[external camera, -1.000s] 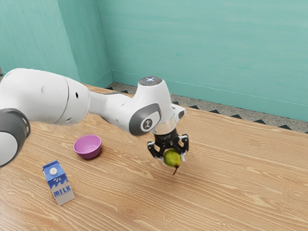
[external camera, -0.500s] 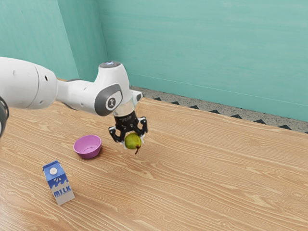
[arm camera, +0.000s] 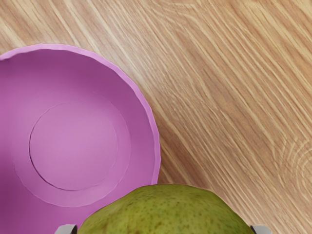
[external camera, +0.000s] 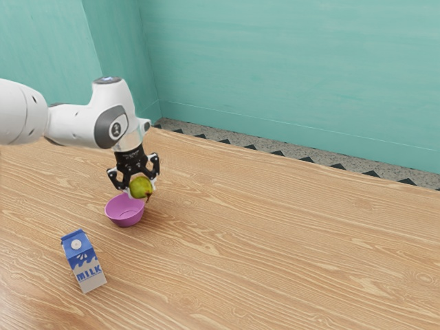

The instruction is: Place the pear in the bowl.

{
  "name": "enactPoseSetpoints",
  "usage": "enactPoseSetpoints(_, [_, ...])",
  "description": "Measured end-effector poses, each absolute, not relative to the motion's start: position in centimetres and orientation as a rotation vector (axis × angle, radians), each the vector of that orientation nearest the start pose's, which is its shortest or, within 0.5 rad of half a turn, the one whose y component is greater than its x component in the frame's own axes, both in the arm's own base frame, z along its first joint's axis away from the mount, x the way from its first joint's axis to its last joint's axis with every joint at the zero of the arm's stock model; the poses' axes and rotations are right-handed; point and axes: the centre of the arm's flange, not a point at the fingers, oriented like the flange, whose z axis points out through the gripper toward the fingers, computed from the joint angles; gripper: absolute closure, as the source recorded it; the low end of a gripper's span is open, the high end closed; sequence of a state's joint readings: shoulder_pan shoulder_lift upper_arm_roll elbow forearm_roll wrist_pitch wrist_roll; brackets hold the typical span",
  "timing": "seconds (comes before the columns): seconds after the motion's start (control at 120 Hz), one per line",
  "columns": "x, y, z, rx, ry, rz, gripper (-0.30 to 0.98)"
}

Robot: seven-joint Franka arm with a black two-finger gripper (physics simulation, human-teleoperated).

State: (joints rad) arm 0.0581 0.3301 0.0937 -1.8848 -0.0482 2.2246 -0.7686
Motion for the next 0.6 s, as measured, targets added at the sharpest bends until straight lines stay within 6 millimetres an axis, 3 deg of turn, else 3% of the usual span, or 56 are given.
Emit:
enactPoseSetpoints(0.233, [61.0, 12.5, 33.9, -2.772, -1.453, 0.006, 0.37])
enactPoseSetpoints(0.433, [58.6, 13.5, 33.4, -2.758, -1.459, 0.061, 0.37])
enactPoseSetpoints(0.6, [58.2, 13.5, 32.5, -2.76, -1.445, 0.082, 0.37])
